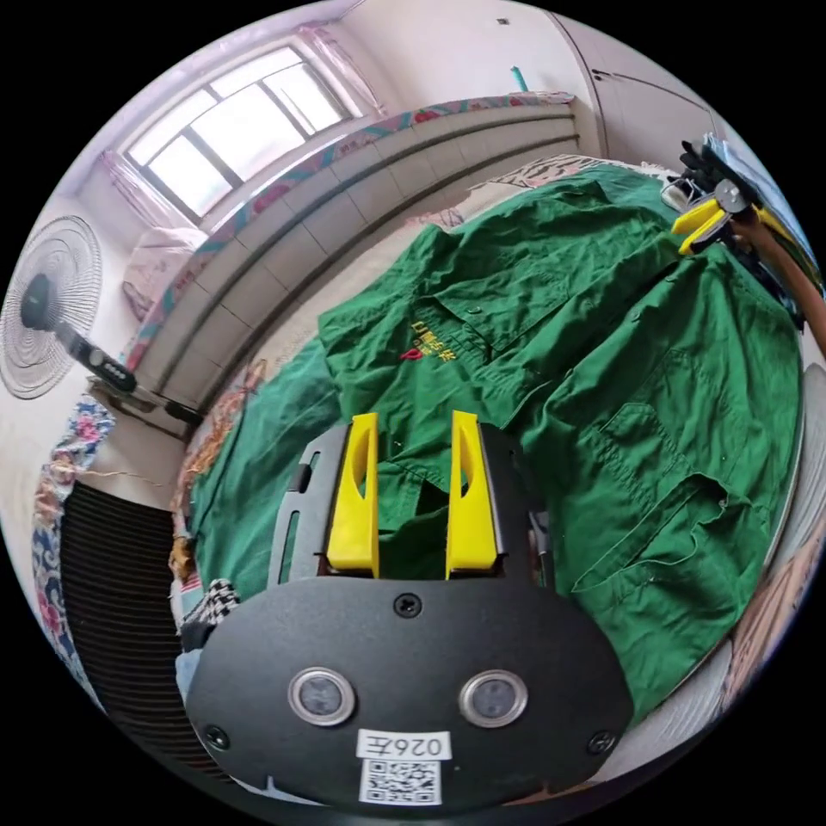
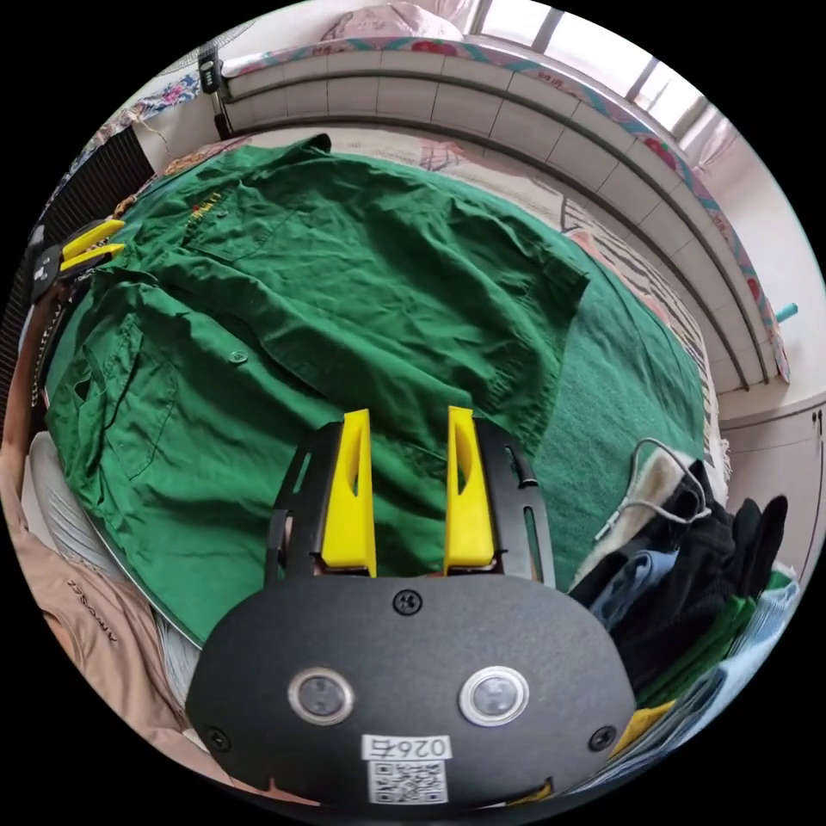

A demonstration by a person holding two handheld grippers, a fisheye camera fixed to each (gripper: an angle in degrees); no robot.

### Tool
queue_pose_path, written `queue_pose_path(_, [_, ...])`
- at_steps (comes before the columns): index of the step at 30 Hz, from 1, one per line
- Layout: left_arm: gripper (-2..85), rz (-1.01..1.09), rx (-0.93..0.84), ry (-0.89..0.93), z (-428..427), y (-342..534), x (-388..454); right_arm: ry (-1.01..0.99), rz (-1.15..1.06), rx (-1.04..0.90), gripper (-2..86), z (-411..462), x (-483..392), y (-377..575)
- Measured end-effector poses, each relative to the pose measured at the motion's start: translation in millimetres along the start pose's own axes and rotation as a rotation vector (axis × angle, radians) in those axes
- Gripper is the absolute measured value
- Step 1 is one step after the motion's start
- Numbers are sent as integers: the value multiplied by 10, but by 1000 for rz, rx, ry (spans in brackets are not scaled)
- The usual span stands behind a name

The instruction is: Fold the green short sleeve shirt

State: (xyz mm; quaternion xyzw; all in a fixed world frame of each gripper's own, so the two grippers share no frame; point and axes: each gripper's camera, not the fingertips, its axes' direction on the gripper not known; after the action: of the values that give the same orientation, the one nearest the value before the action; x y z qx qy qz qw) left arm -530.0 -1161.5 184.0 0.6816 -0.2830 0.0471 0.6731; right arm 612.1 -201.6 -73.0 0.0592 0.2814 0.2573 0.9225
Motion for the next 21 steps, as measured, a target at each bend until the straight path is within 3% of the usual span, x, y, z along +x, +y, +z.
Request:
queue_pose_path(2, [105,33,-47,107,325,-13,-80,-15,-4,-59,91,200,-5,-151])
queue_pose_path(4, [17,97,-144,205,718,-39,-72,-54,4,-91,77,269,37,-244])
queue_pose_path(5, [8,149,-269,243,1018,-63,-36,-65,0,-97,39,243,65,-277])
queue_pose_path(9, [-6,174,-300,301,1287,-131,-204,-89,-24,-100,-12,137,135,-367])
queue_pose_path(14, [-5,141,-263,268,1346,-169,-524,-54,-37,-87,-16,-56,169,-623])
queue_pose_path(18, [7,-27,-150,340,1339,-95,-926,-27,-33,-59,-16,-309,235,-893])
queue_pose_path(20, [38,-48,-128,360,1464,38,-931,-27,-29,-40,-16,-420,265,-974])
queue_pose_path(21, [104,-36,-160,366,1625,136,-882,-32,-27,-34,-16,-476,284,-1021])
